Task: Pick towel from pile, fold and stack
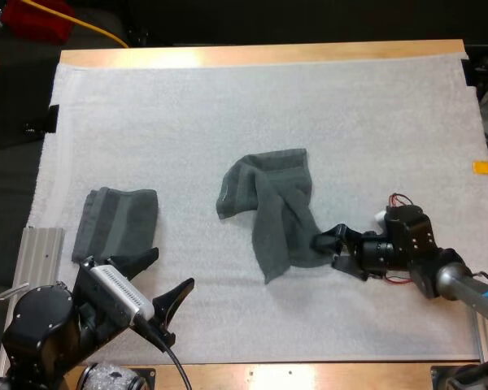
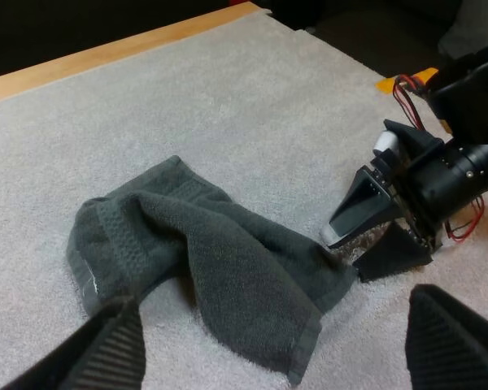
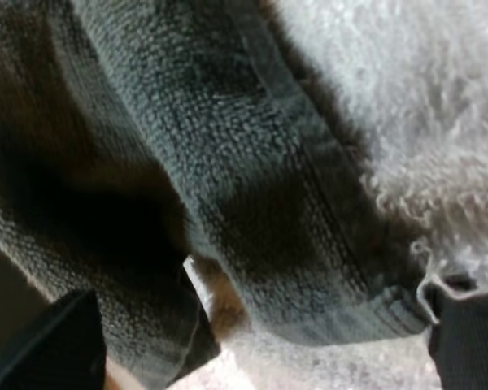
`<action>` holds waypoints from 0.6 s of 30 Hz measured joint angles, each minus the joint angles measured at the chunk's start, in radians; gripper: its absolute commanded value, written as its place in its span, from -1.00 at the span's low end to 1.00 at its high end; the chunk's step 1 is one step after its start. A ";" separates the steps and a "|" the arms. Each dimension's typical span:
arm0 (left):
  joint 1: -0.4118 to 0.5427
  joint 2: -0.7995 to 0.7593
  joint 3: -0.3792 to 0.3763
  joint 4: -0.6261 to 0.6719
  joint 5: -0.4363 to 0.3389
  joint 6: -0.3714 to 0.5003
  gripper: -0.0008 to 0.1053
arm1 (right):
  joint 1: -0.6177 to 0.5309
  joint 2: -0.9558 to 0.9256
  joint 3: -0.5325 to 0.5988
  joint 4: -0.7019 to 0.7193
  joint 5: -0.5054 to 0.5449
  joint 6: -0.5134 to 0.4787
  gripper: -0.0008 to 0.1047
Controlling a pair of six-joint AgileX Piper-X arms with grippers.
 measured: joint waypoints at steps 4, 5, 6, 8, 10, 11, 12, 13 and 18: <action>0.000 0.000 0.000 0.000 0.000 0.000 0.25 | 0.000 0.005 0.000 -0.021 0.000 0.018 0.53; 0.000 0.000 0.000 0.000 0.000 0.000 0.25 | 0.000 0.005 0.000 -0.021 0.000 0.018 0.51; 0.000 0.000 0.000 0.000 0.000 0.000 0.25 | 0.000 0.005 0.000 -0.021 0.000 0.019 0.48; 0.000 0.000 0.000 0.000 0.000 0.000 0.25 | 0.000 0.005 0.000 -0.022 0.000 0.019 0.41; 0.000 0.000 0.000 0.000 0.000 0.000 0.25 | 0.000 0.005 0.000 -0.022 0.000 0.020 0.19; 0.000 0.000 0.000 0.000 0.000 0.000 0.25 | 0.000 0.005 0.000 -0.022 0.000 0.022 0.13; 0.000 0.000 0.000 0.000 0.000 0.000 0.25 | 0.000 0.005 0.000 -0.022 0.000 0.023 0.08; 0.000 0.000 0.000 0.000 0.000 0.000 0.25 | 0.000 0.005 0.000 -0.021 0.000 0.025 0.02; 0.000 0.000 0.000 0.000 0.000 0.000 0.25 | 0.000 0.005 0.000 -0.020 0.000 0.027 -0.07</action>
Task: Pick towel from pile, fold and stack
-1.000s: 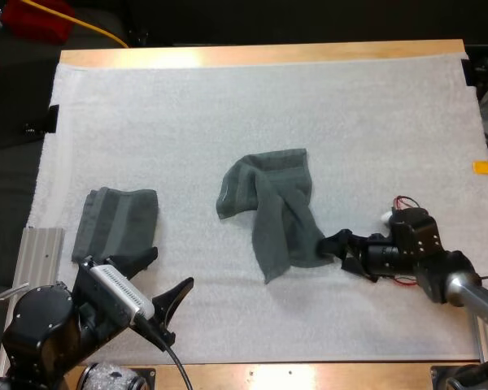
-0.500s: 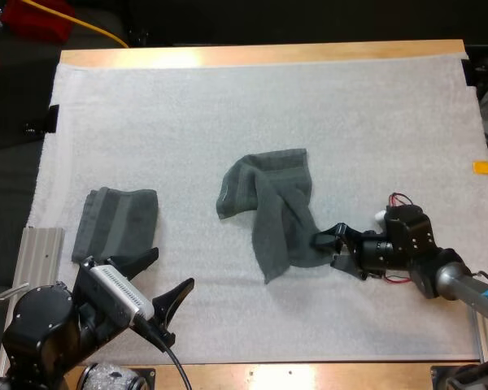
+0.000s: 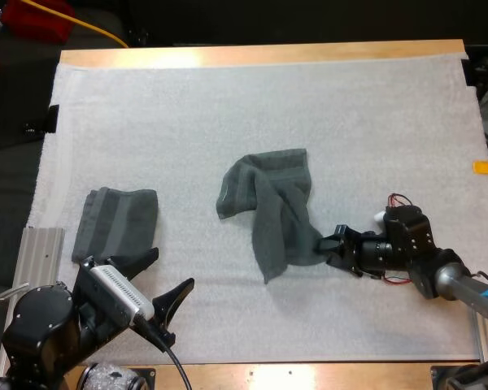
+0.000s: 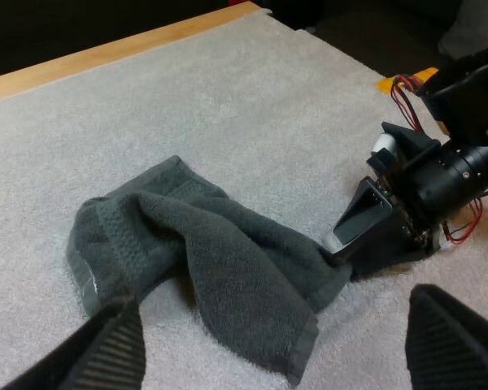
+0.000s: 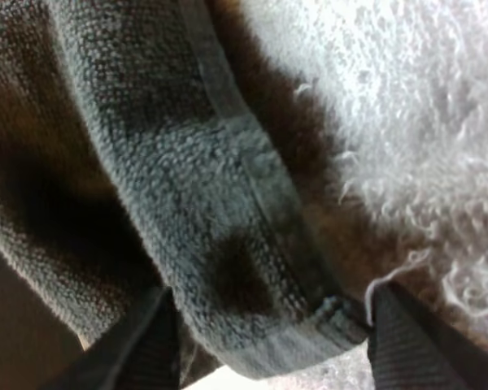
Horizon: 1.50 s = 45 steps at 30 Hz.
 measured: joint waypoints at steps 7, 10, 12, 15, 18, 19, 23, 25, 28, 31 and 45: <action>0.000 0.000 0.000 0.000 0.000 0.000 0.25 | 0.000 0.000 0.000 0.000 0.007 0.000 -0.62; 0.000 0.000 0.000 0.000 0.000 0.000 0.25 | 0.000 0.000 0.000 0.000 0.014 0.000 -0.78; 0.000 0.000 0.000 0.000 0.000 0.000 0.25 | 0.000 0.000 0.000 0.000 0.017 0.000 -0.83; 0.000 0.000 0.000 0.000 0.000 0.000 0.25 | 0.000 0.000 0.000 0.000 0.017 -0.006 -0.94; 0.000 0.000 0.000 0.000 0.000 0.000 0.25 | 0.000 0.000 0.000 0.000 0.030 -0.009 -0.95; 0.000 0.000 0.000 0.000 0.000 0.000 0.25 | 0.000 -0.005 0.000 0.002 0.037 -0.015 -0.95; 0.000 0.000 0.000 0.000 0.000 0.000 0.25 | 0.000 -0.056 0.004 0.018 0.096 -0.024 -0.95; 0.000 0.000 0.000 0.002 0.000 0.000 0.25 | 0.000 -0.093 0.004 0.051 0.139 -0.051 -0.95; 0.000 0.000 0.000 0.001 0.000 0.000 0.25 | 0.000 -0.146 0.004 0.150 0.223 -0.094 -0.95; 0.000 0.000 0.000 0.001 0.000 0.000 0.25 | 0.000 -0.186 0.004 0.250 0.301 -0.148 -0.95; 0.000 0.011 0.094 0.009 0.087 -0.005 0.25 | 0.000 -0.379 0.004 0.501 0.660 -0.246 -0.95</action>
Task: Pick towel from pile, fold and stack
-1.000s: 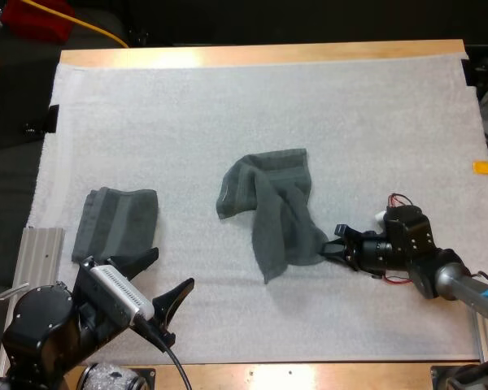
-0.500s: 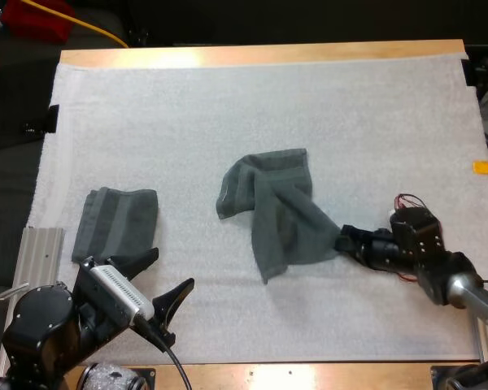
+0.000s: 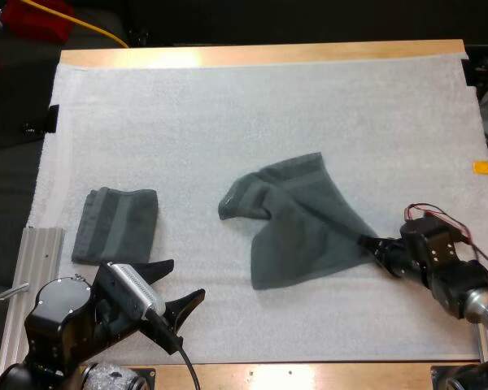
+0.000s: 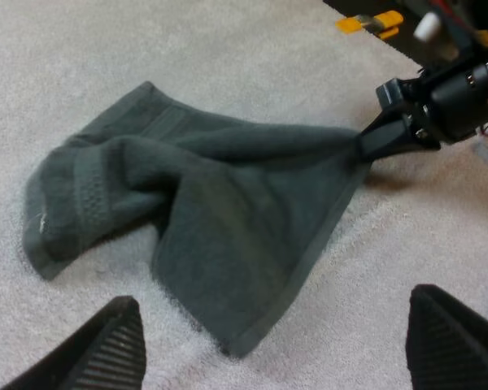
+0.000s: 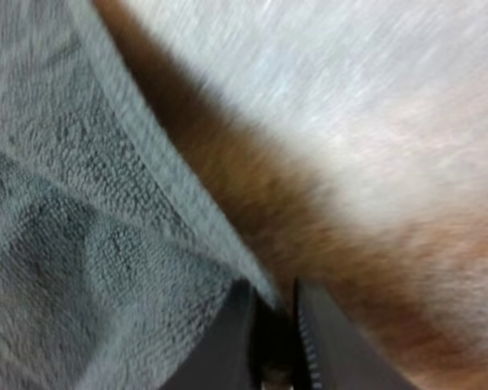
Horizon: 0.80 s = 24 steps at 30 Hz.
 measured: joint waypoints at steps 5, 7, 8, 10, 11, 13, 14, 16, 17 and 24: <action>0.000 0.000 0.000 0.000 0.001 0.000 0.25 | 0.000 -0.072 0.000 0.065 0.129 -0.025 -0.95; 0.000 0.000 0.000 0.000 0.001 0.000 0.25 | 0.000 -0.092 0.000 0.084 0.162 -0.050 -0.95; 0.000 0.000 0.000 0.000 0.002 0.000 0.25 | 0.000 -0.101 0.000 0.093 0.181 -0.057 -0.95; 0.000 0.000 0.000 0.000 0.002 0.000 0.25 | 0.000 -0.116 0.000 0.115 0.220 -0.061 -0.95; 0.000 0.000 0.000 0.000 0.003 0.000 0.25 | 0.000 -0.122 0.000 0.131 0.241 -0.063 -0.95; 0.000 0.000 0.000 0.000 0.003 0.000 0.25 | 0.000 -0.136 0.000 0.162 0.276 -0.069 -0.95; 0.000 0.000 0.000 0.000 0.003 0.000 0.25 | 0.000 -0.143 0.000 0.175 0.290 -0.071 -0.95; 0.000 0.000 0.000 0.000 0.007 0.000 0.25 | 0.000 -0.154 0.000 0.206 0.316 -0.093 -0.95; 0.000 0.000 0.000 -0.002 0.014 -0.008 0.25 | 0.000 -0.158 0.000 0.217 0.321 -0.099 -0.95; 0.000 0.002 0.105 -0.106 0.157 -0.228 0.25 | 0.000 -0.164 0.000 0.235 0.299 -0.142 -0.95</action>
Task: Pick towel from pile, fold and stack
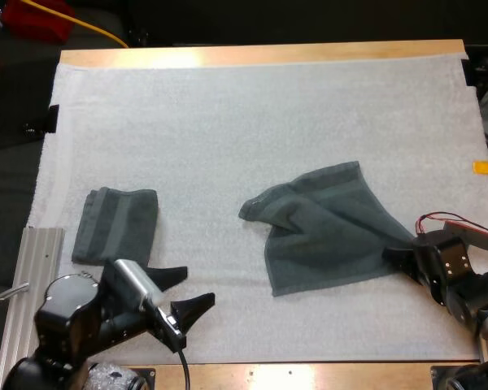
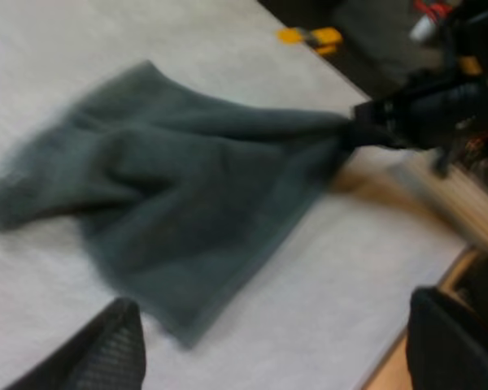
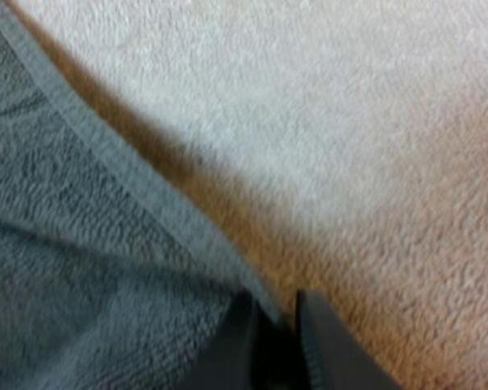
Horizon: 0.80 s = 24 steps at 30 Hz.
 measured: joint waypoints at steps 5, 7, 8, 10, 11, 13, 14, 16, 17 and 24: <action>0.000 0.001 0.109 -0.088 0.027 -0.161 0.25 | 0.000 0.000 0.000 0.001 -0.015 0.000 -0.95; 0.000 0.002 0.132 -0.101 0.027 -0.188 0.25 | 0.000 0.000 0.000 0.001 -0.019 0.000 -0.95; 0.000 0.002 0.140 -0.109 0.027 -0.202 0.25 | 0.000 0.000 0.000 0.001 -0.019 0.000 -0.95; 0.000 0.002 0.144 -0.114 0.024 -0.223 0.25 | 0.000 0.000 0.000 0.003 -0.021 0.000 -0.95; 0.000 0.002 0.144 -0.117 0.024 -0.227 0.25 | 0.000 0.000 0.000 0.003 -0.021 0.000 -0.95; 0.000 0.002 0.144 -0.131 0.024 -0.230 0.25 | 0.000 0.000 0.000 0.002 -0.022 0.000 -0.95; 0.000 0.002 0.144 -0.141 0.024 -0.230 0.25 | 0.000 0.000 0.000 0.002 -0.027 0.000 -0.95; 0.000 0.002 0.144 -0.158 0.024 -0.221 0.25 | 0.000 0.000 0.000 0.002 -0.036 0.000 -0.95; 0.000 0.002 0.144 -0.163 0.018 -0.210 0.25 | 0.000 0.000 0.000 0.002 -0.037 0.000 -0.95; -0.048 0.002 0.144 -0.163 -0.037 -0.116 0.25 | 0.000 0.000 0.000 0.005 -0.041 0.000 -0.95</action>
